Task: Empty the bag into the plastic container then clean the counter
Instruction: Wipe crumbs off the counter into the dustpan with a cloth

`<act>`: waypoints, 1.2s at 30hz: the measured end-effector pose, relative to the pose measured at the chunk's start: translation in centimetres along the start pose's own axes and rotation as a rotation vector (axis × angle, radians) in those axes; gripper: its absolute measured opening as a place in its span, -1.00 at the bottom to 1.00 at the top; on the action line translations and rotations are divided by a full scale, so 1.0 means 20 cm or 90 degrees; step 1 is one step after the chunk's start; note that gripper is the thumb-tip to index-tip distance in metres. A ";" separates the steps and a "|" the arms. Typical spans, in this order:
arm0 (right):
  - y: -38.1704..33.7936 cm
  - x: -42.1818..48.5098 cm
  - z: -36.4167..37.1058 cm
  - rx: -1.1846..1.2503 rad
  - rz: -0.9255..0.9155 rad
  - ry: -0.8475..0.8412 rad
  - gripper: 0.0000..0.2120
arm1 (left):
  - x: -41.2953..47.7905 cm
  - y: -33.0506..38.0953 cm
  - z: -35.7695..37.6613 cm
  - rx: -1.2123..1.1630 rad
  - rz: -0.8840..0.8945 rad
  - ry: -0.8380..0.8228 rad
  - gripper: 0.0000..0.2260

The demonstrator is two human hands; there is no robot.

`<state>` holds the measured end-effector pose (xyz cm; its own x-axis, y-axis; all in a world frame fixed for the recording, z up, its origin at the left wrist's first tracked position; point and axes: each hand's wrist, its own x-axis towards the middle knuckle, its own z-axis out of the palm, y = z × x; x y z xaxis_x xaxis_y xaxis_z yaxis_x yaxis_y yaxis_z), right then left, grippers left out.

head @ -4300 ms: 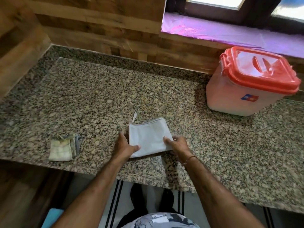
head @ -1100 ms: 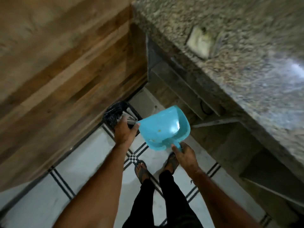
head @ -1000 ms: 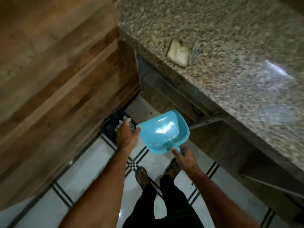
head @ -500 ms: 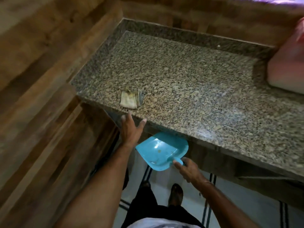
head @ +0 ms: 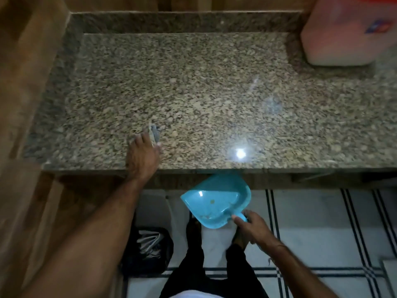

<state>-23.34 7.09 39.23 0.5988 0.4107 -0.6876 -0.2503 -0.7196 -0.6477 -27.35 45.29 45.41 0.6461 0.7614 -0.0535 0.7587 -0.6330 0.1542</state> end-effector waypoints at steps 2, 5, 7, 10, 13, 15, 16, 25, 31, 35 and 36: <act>0.05 -0.05 0.00 0.034 0.033 0.023 -0.76 | 0.00 0.13 0.02 -0.034 0.011 -0.022 -0.55; 0.15 -0.12 -0.07 0.099 0.090 0.042 -0.71 | -0.05 0.47 0.08 -0.084 0.074 -0.056 -0.57; 0.22 -0.15 -0.13 0.139 0.125 0.065 -0.65 | -0.12 0.74 0.14 -0.107 0.163 -0.079 -0.57; 0.31 -0.19 -0.27 0.197 0.152 0.114 -0.62 | -0.28 1.15 0.21 -0.137 0.297 -0.152 -0.56; 0.36 -0.21 -0.41 0.252 0.149 0.161 -0.72 | -0.32 1.38 0.22 -0.170 0.333 -0.220 -0.59; 0.40 -0.21 -0.52 0.281 0.141 0.185 -0.76 | -0.24 1.39 0.19 -0.207 0.271 -0.192 -0.63; 0.42 -0.20 -0.56 0.295 0.129 0.194 -0.76 | -0.18 1.37 0.18 -0.211 0.231 -0.157 -0.64; 0.58 -0.07 -0.90 0.295 0.107 0.242 -0.57 | -0.21 1.69 0.28 -0.189 0.240 -0.106 -0.64; 0.64 -0.06 -1.15 0.238 0.089 0.229 -0.76 | -0.36 2.08 0.26 -0.281 0.482 -0.287 -0.76; 0.71 -0.06 -1.28 0.260 0.093 0.206 -0.85 | 0.03 1.98 0.22 -0.290 0.191 -0.099 -0.70; 0.71 -0.06 -1.30 0.263 0.096 0.206 -0.85 | 0.13 1.93 0.21 -0.292 0.122 -0.078 -0.64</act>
<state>-7.89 -18.22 39.30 0.7203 0.0804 -0.6890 -0.5904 -0.4505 -0.6697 4.05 22.22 47.10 0.7961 0.5980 -0.0924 0.5281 -0.6122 0.5885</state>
